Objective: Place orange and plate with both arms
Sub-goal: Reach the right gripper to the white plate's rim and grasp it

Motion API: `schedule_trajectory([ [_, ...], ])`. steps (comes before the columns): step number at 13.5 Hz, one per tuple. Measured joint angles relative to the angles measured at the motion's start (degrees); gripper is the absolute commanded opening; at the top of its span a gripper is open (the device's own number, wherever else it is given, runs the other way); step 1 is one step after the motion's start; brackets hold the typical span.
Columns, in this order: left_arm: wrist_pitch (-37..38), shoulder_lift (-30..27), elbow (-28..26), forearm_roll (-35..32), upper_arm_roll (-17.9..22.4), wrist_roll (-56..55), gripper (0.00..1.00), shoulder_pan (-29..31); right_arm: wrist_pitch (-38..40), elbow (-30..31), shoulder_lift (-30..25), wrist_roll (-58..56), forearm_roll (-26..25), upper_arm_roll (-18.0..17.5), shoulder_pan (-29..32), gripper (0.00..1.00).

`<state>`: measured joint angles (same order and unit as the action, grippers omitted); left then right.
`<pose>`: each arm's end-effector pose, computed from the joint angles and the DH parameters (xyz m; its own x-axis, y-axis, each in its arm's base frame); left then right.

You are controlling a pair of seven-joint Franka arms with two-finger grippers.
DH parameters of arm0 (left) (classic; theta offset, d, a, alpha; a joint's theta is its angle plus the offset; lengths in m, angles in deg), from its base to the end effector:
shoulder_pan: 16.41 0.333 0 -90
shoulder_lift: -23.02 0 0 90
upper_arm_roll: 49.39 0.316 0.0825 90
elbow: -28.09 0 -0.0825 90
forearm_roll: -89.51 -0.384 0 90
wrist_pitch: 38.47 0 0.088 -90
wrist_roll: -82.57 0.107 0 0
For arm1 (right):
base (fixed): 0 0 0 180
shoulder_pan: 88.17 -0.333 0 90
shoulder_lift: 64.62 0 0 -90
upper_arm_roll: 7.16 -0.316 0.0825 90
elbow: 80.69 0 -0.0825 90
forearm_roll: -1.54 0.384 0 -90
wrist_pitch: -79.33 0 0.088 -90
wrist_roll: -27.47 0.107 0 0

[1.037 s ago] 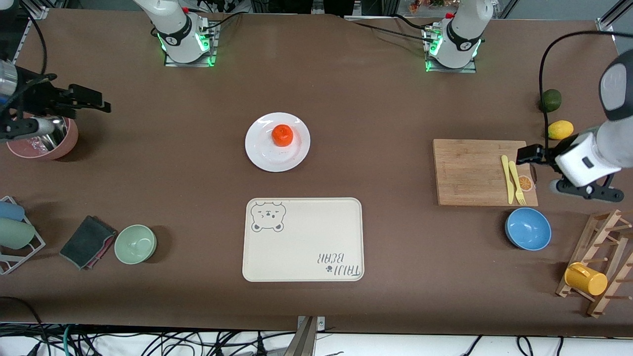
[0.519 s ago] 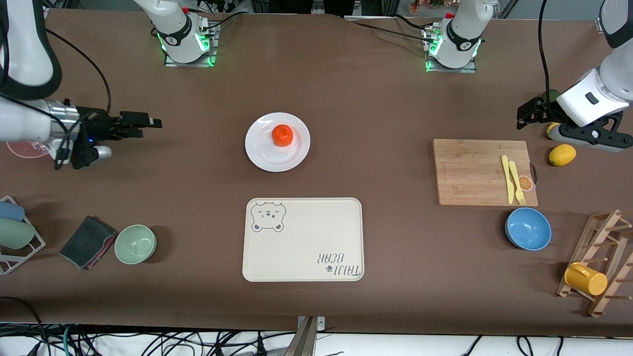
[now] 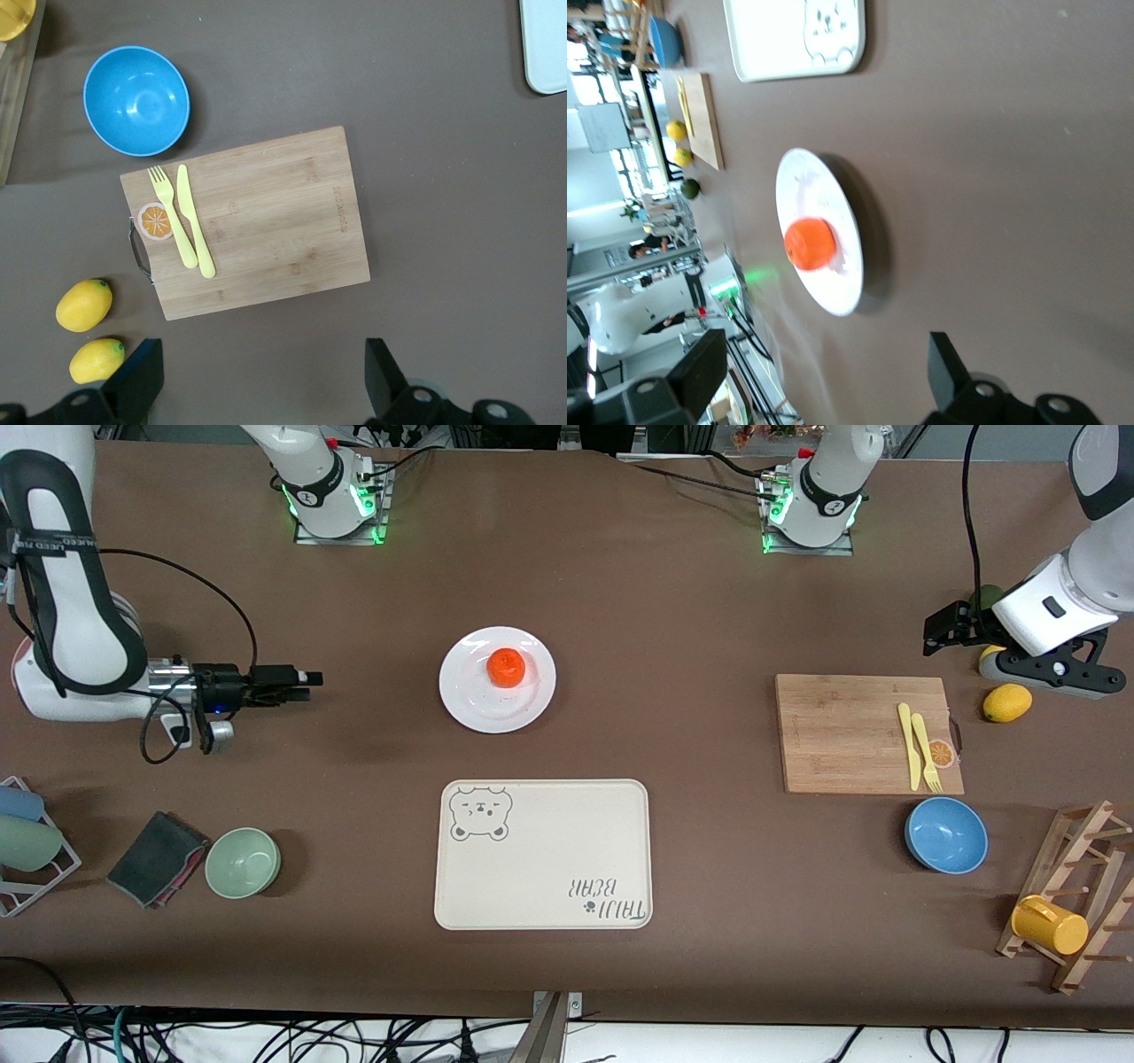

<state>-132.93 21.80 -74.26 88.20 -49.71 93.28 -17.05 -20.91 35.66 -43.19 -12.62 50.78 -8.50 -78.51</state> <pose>0.5434 -0.0068 0.5410 0.9718 -0.2038 -0.1183 -0.2053 -0.9787 -0.0006 0.5433 -0.0110 0.2512 0.9695 0.1790 -0.1673 -0.0332 -0.5807 -0.8135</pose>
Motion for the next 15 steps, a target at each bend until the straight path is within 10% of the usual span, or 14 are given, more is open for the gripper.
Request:
schedule_trajectory([
  [15,0.92,0.0,0.0,0.0,0.12,0.0,1.0,0.0,-25.12,11.3,4.9,-10.69,24.24,-15.1,-2.78,0.99],
])
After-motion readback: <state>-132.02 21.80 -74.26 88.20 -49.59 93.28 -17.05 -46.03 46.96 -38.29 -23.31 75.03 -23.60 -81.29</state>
